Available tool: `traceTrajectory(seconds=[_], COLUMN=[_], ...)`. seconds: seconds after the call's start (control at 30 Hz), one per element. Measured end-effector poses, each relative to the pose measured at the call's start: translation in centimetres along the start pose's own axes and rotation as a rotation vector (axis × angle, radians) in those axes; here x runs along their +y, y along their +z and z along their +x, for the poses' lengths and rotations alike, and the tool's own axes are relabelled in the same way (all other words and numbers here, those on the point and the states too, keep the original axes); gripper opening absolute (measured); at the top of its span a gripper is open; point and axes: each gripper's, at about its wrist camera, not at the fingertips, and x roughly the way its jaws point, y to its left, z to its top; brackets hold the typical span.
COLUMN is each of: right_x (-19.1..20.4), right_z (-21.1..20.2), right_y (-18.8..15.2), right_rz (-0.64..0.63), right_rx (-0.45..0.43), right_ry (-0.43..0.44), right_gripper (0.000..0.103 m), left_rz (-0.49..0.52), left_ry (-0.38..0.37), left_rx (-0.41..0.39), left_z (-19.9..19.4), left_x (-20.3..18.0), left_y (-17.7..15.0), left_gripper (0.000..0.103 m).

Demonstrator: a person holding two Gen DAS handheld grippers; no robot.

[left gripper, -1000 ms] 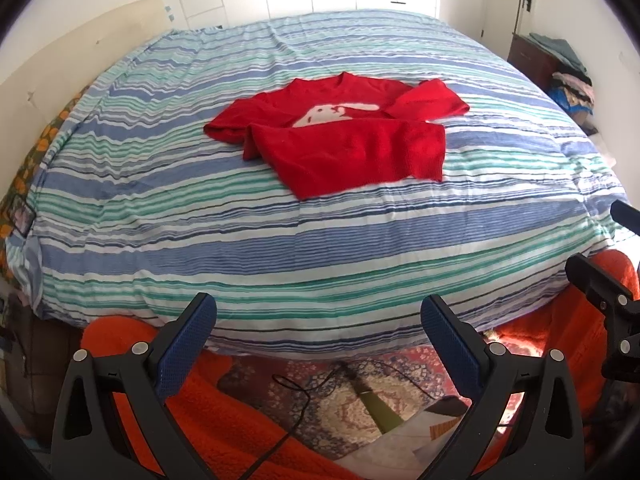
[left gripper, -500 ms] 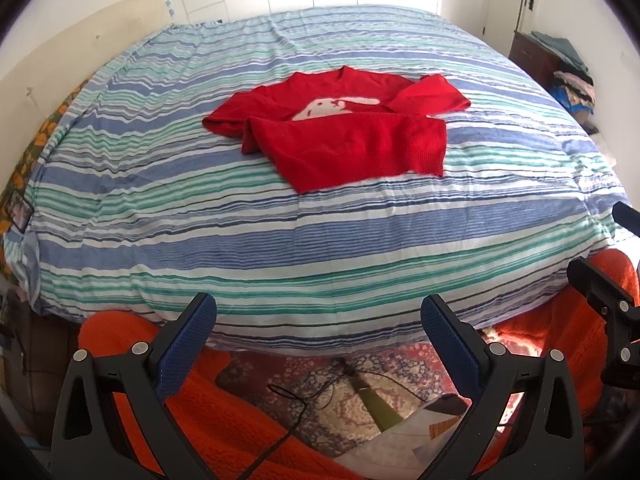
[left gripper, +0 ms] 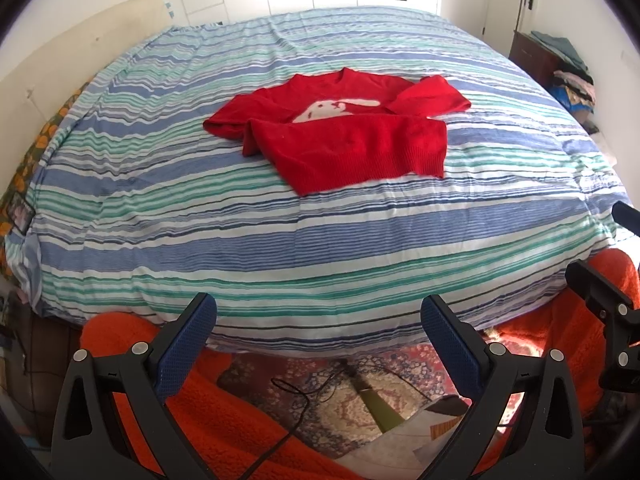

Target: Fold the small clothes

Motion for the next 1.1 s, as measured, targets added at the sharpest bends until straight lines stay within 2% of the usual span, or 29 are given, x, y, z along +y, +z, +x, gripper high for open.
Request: traceTrajectory(seconds=[1.1], right_x=[0.43], right_z=[0.11], right_y=[-0.22], right_rz=[-0.015], right_rx=[0.007], right_ry=[0.005], right_gripper=[0.103], left_rz=[0.013], left_ry=[0.007], left_rx=[-0.011], left_z=[-0.36], left_x=[-0.06], left_y=[-0.15], left_gripper=[0.102])
